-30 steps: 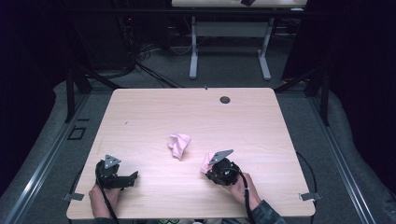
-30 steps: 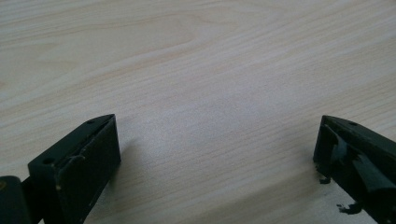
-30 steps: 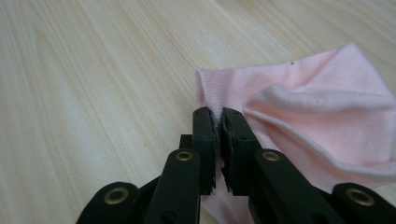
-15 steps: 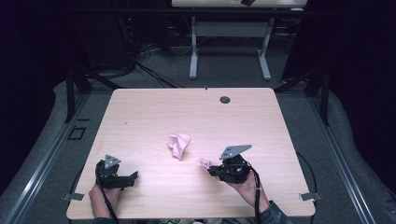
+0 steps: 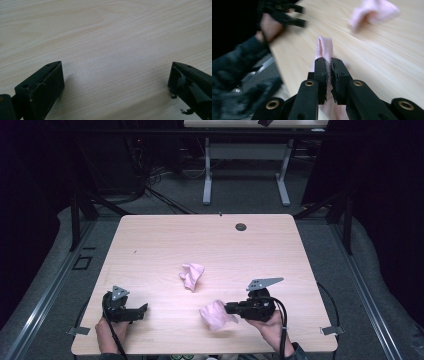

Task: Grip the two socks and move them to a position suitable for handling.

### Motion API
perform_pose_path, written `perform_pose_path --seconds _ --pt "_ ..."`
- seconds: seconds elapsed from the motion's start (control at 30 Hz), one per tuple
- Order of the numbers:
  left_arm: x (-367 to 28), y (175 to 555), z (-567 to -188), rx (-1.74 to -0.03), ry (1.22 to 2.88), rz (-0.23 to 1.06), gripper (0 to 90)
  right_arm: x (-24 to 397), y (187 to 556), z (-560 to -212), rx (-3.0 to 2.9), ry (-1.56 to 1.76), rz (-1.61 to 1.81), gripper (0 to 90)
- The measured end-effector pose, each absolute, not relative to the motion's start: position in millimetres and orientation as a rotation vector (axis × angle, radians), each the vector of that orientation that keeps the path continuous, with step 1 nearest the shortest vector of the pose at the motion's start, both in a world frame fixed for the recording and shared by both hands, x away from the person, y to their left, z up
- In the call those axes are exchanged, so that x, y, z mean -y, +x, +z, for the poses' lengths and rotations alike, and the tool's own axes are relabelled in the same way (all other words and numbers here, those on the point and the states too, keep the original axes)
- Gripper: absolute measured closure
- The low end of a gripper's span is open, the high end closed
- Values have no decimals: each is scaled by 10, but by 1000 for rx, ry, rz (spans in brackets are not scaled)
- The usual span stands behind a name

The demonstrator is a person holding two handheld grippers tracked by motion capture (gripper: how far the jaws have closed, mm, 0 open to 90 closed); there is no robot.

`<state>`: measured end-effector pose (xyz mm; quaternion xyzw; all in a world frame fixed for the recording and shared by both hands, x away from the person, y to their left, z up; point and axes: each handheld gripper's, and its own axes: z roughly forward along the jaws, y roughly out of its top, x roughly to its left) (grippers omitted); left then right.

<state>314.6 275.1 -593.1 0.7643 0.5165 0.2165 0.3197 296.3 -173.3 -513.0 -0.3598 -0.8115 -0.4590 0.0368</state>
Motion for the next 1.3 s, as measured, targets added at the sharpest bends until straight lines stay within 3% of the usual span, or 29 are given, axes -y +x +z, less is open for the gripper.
perform_pose_path --seconds 0.13,0.2,0.4,0.57,0.8,1.0,1.2,1.3 --pt "-2751 3147 -5931 -1358 2009 569 1 1949 3056 -5412 2575 -1355 -1227 805" --pt "-2752 3147 -5930 -1358 2010 568 1 1988 3050 -5467 2620 -1419 -1175 745" --pt "-2752 3147 -5930 -1358 2010 568 1 2021 3040 -5368 2751 -1454 -1173 366" --pt "-2752 3147 -5930 -1357 2010 568 1 1807 3131 -5101 2914 -1287 -1190 266" --pt "-2751 3147 -5931 -1358 2009 569 1 1325 3377 -4868 3027 -1064 -1168 263" --pt "-2751 3147 -5931 -1358 2010 568 1 745 3764 -4790 3103 -915 -1101 328" --pt "-2752 3147 -5931 -1358 2010 567 1 378 4087 -4907 3133 -864 -1032 339" --pt "-2753 3148 -5930 -1356 2011 568 1 210 4289 -5116 3110 -895 -956 278"
